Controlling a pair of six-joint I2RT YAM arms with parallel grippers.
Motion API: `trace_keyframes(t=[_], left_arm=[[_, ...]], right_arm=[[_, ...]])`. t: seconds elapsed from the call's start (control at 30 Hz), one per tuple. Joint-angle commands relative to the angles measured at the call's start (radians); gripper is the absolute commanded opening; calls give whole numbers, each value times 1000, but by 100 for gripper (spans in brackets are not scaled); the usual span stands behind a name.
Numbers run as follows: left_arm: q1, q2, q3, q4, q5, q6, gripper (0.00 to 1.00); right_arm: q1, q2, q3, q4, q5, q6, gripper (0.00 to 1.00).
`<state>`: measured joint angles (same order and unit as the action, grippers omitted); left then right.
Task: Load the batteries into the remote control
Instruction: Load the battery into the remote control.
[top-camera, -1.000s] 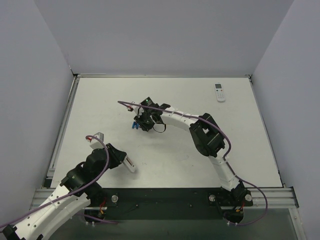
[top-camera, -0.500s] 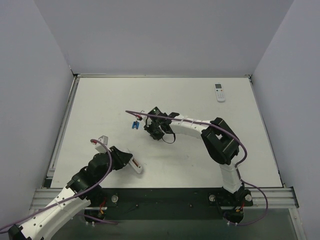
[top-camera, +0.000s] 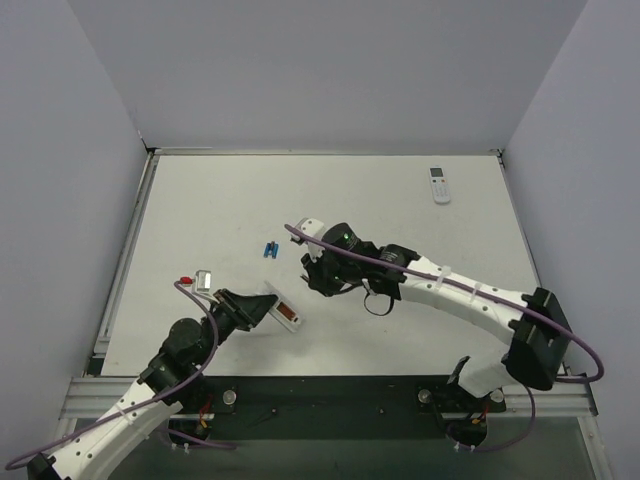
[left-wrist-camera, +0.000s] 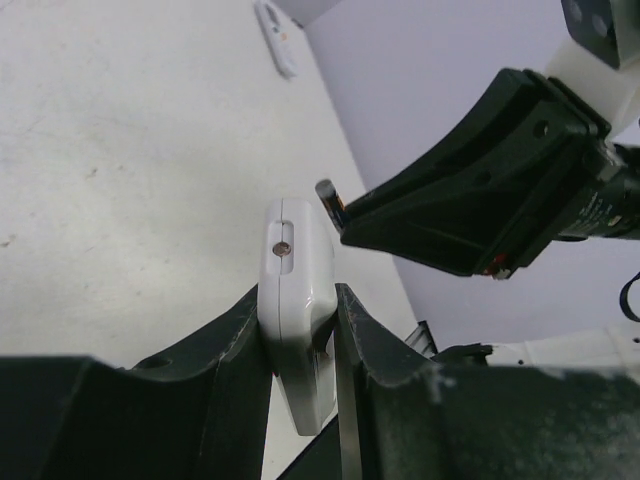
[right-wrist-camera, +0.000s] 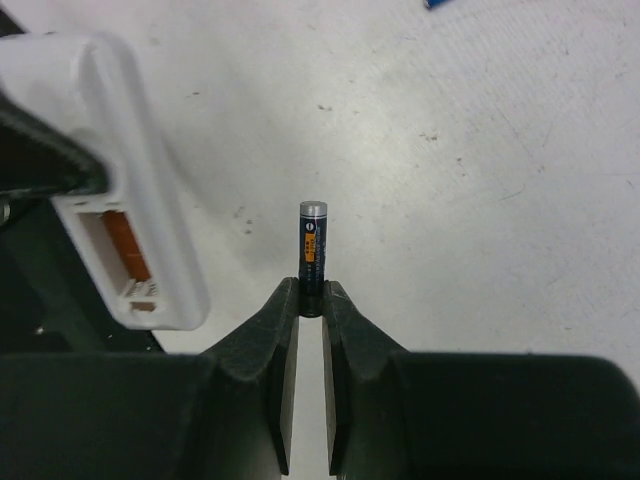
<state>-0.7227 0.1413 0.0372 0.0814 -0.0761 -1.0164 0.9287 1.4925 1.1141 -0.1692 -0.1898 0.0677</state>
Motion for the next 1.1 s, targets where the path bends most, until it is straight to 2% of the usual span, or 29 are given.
trace_keyframes(t=[0.0,0.2,0.3,0.63,0.83,1.07], left_arm=[[5,-31,-82,233,38,-17,0],[3,-23,-134,354,39,-22,0],[3,1,-146,394,35,-30,0],[3,139,-183,563,29,-77,0],[2,198,-186,603,32,-77,0],[-4,196,-186,610,24,-86,0]], right_arm=[[64,-159,-25,-94,22,36,0],[133,-299,-37,-144,78,122,0],[180,-317,-30,-161,110,158,0],[292,-221,87,-239,187,156,0],[326,-166,190,-309,257,150,0],[338,-81,308,-430,320,133,0]])
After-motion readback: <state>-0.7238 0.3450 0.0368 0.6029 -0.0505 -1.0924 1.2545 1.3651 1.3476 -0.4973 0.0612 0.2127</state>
